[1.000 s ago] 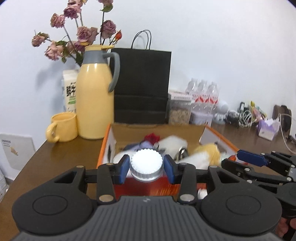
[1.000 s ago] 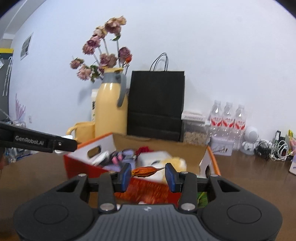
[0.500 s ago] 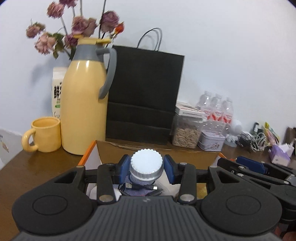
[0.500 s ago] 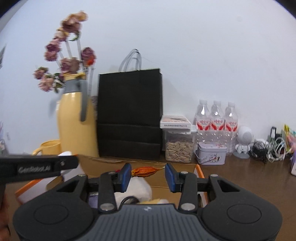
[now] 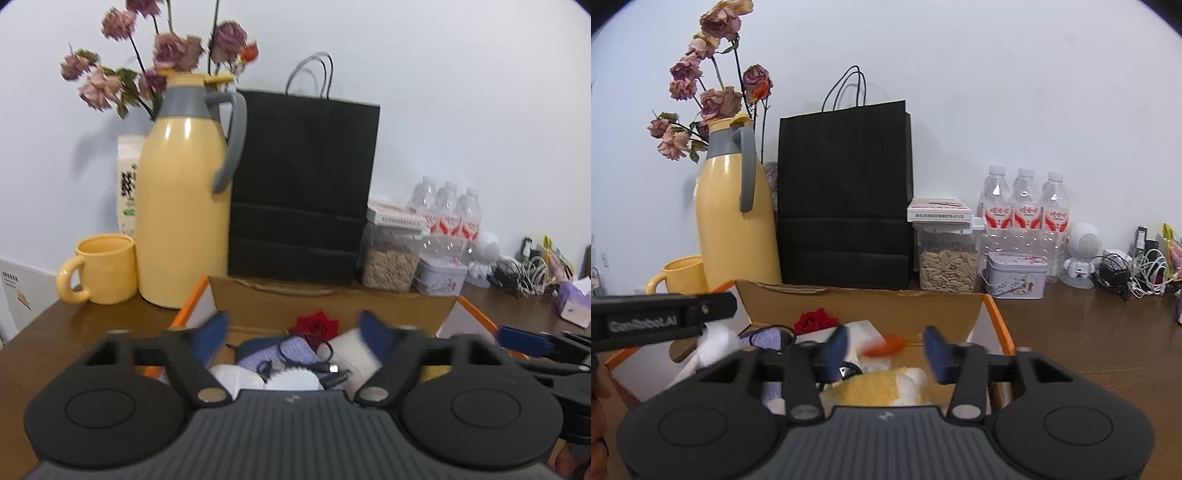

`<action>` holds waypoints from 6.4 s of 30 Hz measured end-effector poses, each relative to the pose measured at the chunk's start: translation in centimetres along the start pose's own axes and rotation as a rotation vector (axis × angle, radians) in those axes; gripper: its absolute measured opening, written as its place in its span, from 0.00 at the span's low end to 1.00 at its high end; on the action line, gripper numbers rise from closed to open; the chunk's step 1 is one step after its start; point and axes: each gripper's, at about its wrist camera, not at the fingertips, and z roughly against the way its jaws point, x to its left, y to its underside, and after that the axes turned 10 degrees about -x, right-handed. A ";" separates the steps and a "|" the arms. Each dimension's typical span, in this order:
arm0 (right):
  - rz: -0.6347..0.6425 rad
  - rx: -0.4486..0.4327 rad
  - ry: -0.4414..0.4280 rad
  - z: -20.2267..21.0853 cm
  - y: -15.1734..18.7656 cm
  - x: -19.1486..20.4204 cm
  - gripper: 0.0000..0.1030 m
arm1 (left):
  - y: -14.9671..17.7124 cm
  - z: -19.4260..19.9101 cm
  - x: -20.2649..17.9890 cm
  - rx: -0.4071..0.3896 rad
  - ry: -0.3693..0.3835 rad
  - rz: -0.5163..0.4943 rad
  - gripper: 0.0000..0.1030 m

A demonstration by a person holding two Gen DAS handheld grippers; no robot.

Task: Organize objects
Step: 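Carry both caps over the box and open both tools, then move both tools back from the box to the remaining white caps, then grasp a white cap with the left tool while the right tool grasps the white rounded cap, then carry both caps over the box and open both tools, then lower the right tool to the last white cap on the table and grasp it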

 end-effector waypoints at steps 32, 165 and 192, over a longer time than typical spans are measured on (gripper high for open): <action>0.017 -0.090 -0.028 7.7 -2.1 1.2 1.00 | -3.8 8.5 1.2 -0.098 0.026 -0.042 1.00; 0.003 -0.026 -0.013 1.6 0.1 1.2 1.00 | 0.0 1.7 -0.3 -0.073 -0.014 -0.011 1.00; 0.075 -0.043 -0.087 6.5 1.2 2.2 1.00 | 0.8 7.2 1.5 -0.083 0.086 -0.027 1.00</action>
